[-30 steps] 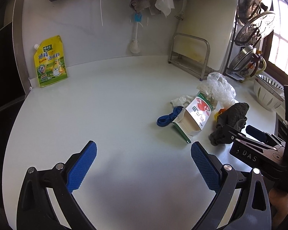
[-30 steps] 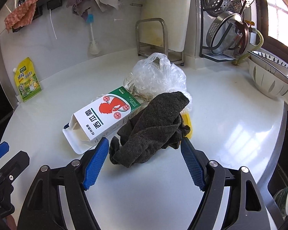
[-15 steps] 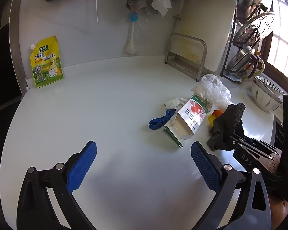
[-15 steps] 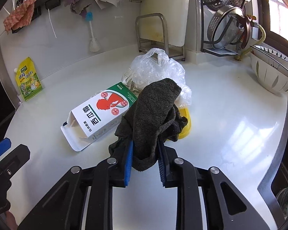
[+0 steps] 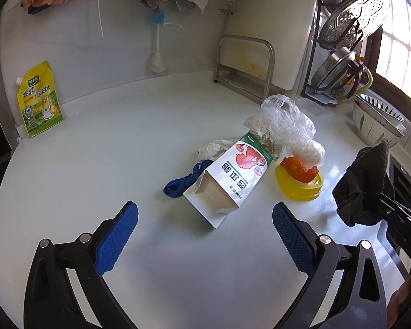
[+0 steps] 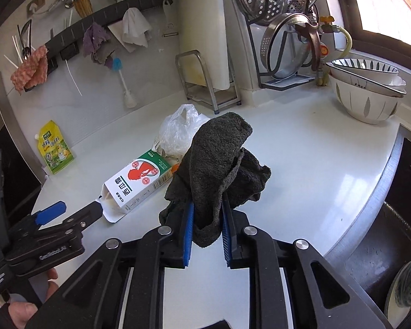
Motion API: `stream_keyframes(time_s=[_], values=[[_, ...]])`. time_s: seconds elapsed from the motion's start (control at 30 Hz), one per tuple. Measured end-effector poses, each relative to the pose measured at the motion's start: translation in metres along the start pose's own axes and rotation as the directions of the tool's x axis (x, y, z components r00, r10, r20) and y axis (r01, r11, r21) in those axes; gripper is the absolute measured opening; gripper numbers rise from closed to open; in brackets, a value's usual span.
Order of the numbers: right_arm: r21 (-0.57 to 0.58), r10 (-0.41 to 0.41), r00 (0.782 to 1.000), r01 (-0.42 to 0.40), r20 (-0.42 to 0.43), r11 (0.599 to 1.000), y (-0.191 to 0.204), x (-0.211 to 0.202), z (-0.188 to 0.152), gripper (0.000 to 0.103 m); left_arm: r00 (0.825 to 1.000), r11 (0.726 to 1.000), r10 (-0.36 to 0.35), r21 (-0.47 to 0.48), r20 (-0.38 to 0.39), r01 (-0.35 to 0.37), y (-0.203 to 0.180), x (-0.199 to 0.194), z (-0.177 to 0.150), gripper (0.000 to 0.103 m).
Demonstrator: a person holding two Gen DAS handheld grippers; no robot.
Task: Collect trash
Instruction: 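Grasp the white carton with the left gripper while the right gripper holds the cloth, then carry the carton and cloth in both grippers over the grey basket bin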
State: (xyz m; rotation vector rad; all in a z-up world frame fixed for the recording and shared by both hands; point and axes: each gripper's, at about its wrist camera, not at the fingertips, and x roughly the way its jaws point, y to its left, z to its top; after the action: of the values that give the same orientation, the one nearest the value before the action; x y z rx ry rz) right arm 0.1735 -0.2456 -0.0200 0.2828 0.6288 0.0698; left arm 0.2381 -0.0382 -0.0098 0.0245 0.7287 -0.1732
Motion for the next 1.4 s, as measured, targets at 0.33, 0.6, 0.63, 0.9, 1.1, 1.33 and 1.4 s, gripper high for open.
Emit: stream_keyframes(time_s=[0.33,0.6,0.63,0.9,1.1,1.33,1.4], values=[[0.059,0.104,0.995,-0.105,0.009,0.993,-0.028,-0.014,-0.004,0.017,0.994,0.993,0.095,0.077,-0.059,-0.090,-0.018,0.038,0.013,0.097],[0.075,0.142,0.990,-0.143,0.022,0.987,-0.039,-0.020,-0.003,0.017,0.991,0.991,0.101,0.098,-0.085,-0.093,-0.030,0.056,0.024,0.097],[0.076,0.145,0.989,-0.146,0.023,0.986,-0.040,-0.020,-0.003,0.017,0.991,0.991,0.103,0.100,-0.085,-0.094,-0.031,0.058,0.025,0.097],[0.092,0.199,0.980,-0.200,0.015,0.976,-0.040,-0.017,-0.004,0.017,0.987,0.987,0.107,0.132,-0.121,-0.090,-0.036,0.075,0.027,0.097],[0.097,0.199,0.980,-0.200,0.018,0.975,-0.041,-0.017,-0.004,0.017,0.984,0.983,0.106,0.163,-0.145,-0.082,-0.041,0.081,0.026,0.083],[0.093,0.192,0.981,-0.192,0.014,0.977,-0.041,-0.015,-0.005,0.017,0.990,0.985,0.080,0.160,-0.119,-0.061,-0.041,0.073,0.024,0.067],[0.090,0.187,0.982,-0.188,0.014,0.978,-0.041,-0.015,-0.005,0.017,0.991,0.988,0.065,0.144,-0.118,-0.048,-0.039,0.070,0.024,0.063]])
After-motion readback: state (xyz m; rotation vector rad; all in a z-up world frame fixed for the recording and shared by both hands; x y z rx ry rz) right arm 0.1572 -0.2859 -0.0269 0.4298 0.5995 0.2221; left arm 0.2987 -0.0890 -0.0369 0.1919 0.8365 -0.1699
